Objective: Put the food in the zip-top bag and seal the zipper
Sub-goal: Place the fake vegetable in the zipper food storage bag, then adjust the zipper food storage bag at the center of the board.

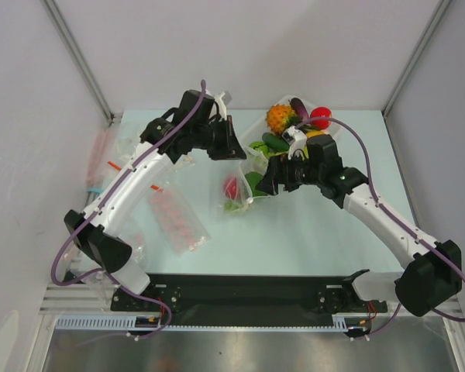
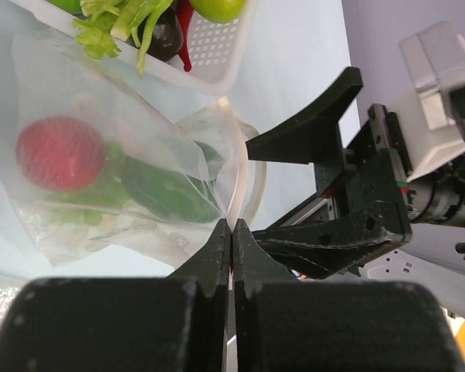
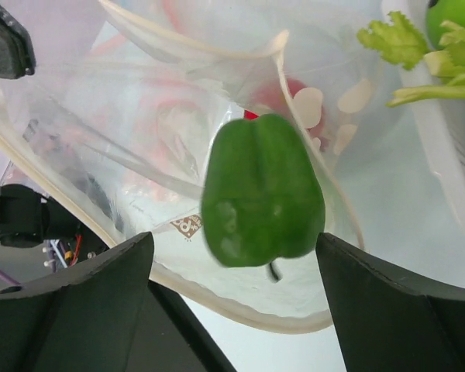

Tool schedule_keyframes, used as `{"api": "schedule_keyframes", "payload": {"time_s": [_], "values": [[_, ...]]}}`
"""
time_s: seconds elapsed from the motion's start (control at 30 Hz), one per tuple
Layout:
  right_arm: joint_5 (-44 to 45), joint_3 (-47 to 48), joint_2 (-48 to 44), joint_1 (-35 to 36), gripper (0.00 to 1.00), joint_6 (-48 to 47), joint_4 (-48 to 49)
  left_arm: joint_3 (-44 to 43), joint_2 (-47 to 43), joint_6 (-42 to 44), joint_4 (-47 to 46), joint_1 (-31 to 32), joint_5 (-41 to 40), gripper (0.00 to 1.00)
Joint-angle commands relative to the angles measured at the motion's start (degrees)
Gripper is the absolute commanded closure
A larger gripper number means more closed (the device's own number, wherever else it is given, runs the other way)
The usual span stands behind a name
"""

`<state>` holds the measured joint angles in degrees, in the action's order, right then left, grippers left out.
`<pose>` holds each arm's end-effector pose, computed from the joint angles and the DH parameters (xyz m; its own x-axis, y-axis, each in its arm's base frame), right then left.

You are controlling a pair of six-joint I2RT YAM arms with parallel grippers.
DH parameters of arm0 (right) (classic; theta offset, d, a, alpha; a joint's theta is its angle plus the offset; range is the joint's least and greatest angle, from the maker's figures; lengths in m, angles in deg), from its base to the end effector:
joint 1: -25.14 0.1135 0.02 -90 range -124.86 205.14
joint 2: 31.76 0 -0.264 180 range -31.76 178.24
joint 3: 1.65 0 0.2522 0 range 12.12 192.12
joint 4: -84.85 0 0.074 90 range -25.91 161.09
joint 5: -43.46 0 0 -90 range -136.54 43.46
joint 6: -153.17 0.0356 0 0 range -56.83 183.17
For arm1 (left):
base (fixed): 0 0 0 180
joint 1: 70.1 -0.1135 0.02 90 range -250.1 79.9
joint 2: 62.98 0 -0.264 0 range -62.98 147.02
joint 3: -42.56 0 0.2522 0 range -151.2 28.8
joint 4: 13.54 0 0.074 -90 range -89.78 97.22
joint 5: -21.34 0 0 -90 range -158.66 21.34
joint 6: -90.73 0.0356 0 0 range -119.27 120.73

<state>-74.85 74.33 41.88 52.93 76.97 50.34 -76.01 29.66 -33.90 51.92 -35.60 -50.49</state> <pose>0.2458 0.1486 0.3210 -0.6400 -0.0999 -0.7618 -0.6311 0.6338 0.4471 0.2757 -0.2029 0.4189 -0.8501 -0.0709 -0.5219 0.3078 0.7371 -0.6016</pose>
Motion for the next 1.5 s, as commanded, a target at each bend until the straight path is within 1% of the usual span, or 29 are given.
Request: {"api": "schedule_keyframes", "payload": {"time_s": [0.0, 0.1, 0.23, 0.43, 0.6, 0.73, 0.77, 0.87, 0.9, 0.97, 1.0, 1.07, 1.1, 1.27, 1.37, 1.47], "values": [[3.6, 1.5, -3.4, 0.2, 0.08, 0.3, -0.3, -0.7, -2.7, -1.1, -1.0, 0.3, -1.6, 1.00], [6.9, 2.1, -4.6, 0.0, 0.09, 0.3, -1.7, 0.5, -3.8, -0.7, -1.0, 0.3, -2.4, 1.00], [8.7, 2.1, -5.7, -1.2, 0.16, 0.4, -2.3, 1.7, -4.7, -0.6, -1.0, 0.3, -2.4, 1.00], [7.6, 1.9, -4.7, -3.3, 0.18, -0.1, -2.4, 1.9, -5.6, 0.4, -0.5, 0.3, -3.1, 1.00], [6.1, 2.4, -2.3, -3.2, 0.19, -0.4, -0.9, 1.8, -5.6, 0.6, -0.1, 0.3, -2.7, 0.99], [5.6, 4.9, 1.7, -2.9, 0.24, -0.7, 0.3, 1.4, -5.6, 1.1, 0.1, 0.3, -2.7, 1.00], [5.6, 5.5, 2.5, -2.7, 0.27, -1.0, 0.4, 1.1, -5.5, 1.2, 0.2, 0.3, -2.8, 1.00], [4.9, 8.4, 5.1, -2.1, 0.40, -1.5, 0.4, 0.6, -5.1, 1.8, 1.1, 0.3, -3.0, 1.00], [4.7, 9.6, 5.6, -2.0, 0.54, -1.7, 0.2, 0.5, -5.0, 1.9, 1.2, 0.3, -3.1, 1.00], [5.1, 11.0, 6.8, -1.9, 0.69, -1.6, -0.6, 0.2, -5.0, 2.3, 2.1, 0.2, -3.8, 1.00], [5.5, 11.5, 6.9, -1.7, 0.86, -1.4, -0.8, 0.4, -5.2, 2.5, 2.3, 0.1, -4.3, 1.00], [7.6, 12.8, 7.0, -1.8, 0.98, -1.0, -1.2, 0.9, -5.5, 2.6, 3.1, 0.0, -5.2, 1.00], [8.8, 13.3, 6.8, -1.8, 1.00, -0.3, -1.4, 1.5, -6.1, 2.5, 3.2, -0.4, -5.4, 1.00], [17.2, 13.4, 4.0, -1.2, 1.00, 2.0, 1.2, 6.5, -8.9, 2.1, 3.9, -3.3, -6.0, 1.00], [20.5, 14.1, 2.6, 0.5, 1.00, 2.9, 2.6, 7.2, -9.5, 2.8, 6.6, -3.8, -8.4, 1.00], [21.5, 14.3, 1.9, 3.1, 1.00, 3.2, 4.6, 7.4, -8.8, 3.9, 9.2, -3.7, -9.3, 1.00]]}}
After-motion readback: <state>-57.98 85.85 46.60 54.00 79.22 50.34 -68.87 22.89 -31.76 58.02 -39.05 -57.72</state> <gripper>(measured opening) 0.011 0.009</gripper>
